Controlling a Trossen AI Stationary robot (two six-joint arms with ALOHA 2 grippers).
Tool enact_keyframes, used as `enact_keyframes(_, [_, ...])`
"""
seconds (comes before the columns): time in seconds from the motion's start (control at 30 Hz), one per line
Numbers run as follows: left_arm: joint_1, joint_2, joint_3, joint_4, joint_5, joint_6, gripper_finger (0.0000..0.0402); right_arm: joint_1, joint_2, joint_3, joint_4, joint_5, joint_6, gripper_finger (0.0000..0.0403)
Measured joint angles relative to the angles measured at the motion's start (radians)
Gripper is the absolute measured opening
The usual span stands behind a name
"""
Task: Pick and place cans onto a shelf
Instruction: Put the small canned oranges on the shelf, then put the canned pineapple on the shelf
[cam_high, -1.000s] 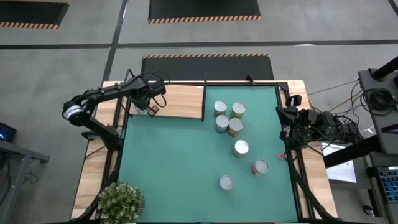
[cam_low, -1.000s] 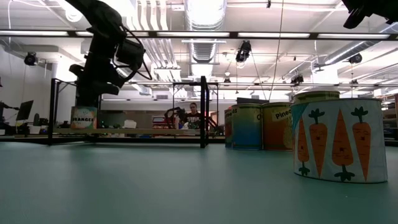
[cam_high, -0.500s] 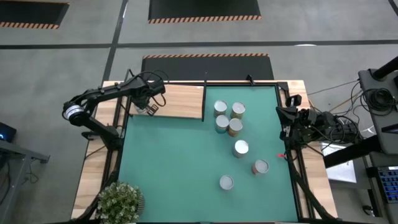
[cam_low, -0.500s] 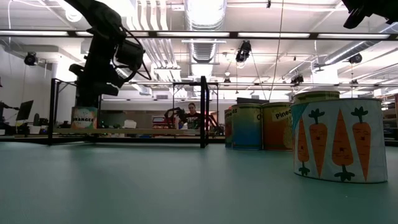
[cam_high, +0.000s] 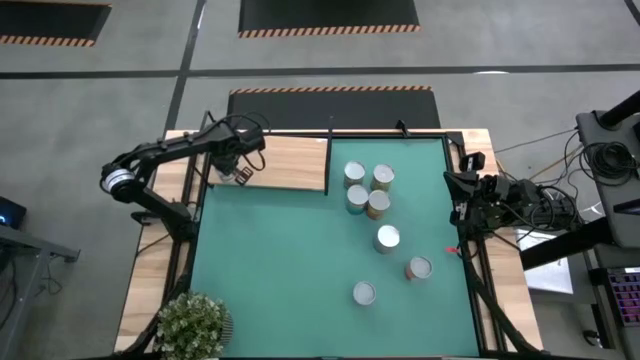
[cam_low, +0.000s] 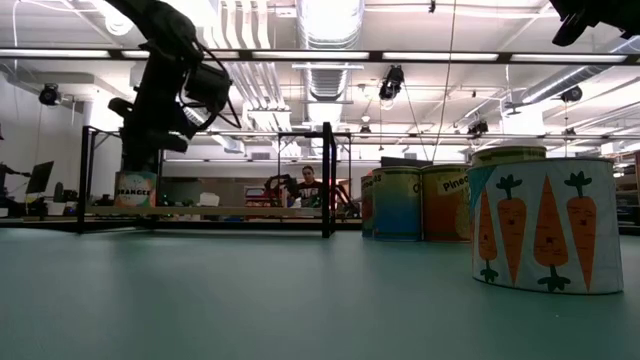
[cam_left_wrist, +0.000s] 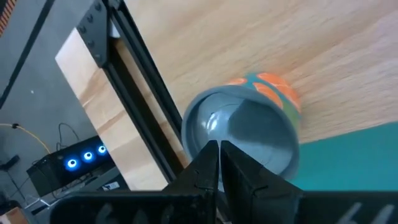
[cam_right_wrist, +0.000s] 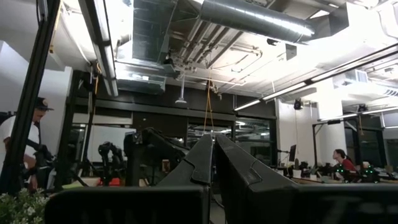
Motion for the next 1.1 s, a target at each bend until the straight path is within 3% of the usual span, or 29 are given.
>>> enact_keyframes(0.23, [-0.101, -0.057, 0.069, 0.028, 0.0, -0.104, 0.0, 0.0, 0.0, 0.0, 0.003, 0.0, 0.001, 0.0009])
enact_keyframes(0.43, [-0.353, -0.112, 0.073, 0.292, 0.001, -0.118, 0.0, 0.0, 0.0, 0.0, 0.002, 0.0, 0.006, 0.0009])
enact_keyframes(0.63, [-0.638, -0.114, 0.073, 0.56, 0.003, -0.038, 0.0, 0.0, 0.0, 0.0, 0.0, 0.0, 0.029, 0.0009])
enact_keyframes(0.9, [-0.952, -0.126, 0.073, 0.851, 0.003, 0.321, 0.0, 0.0, 0.06, 0.026, -0.012, 0.001, 0.085, 0.0009])
enact_keyframes(1.1, [-1.096, -0.128, 0.072, 1.033, 0.005, 0.63, 0.0, 0.0, 0.269, 0.103, -0.033, -0.001, 0.137, 0.0009])
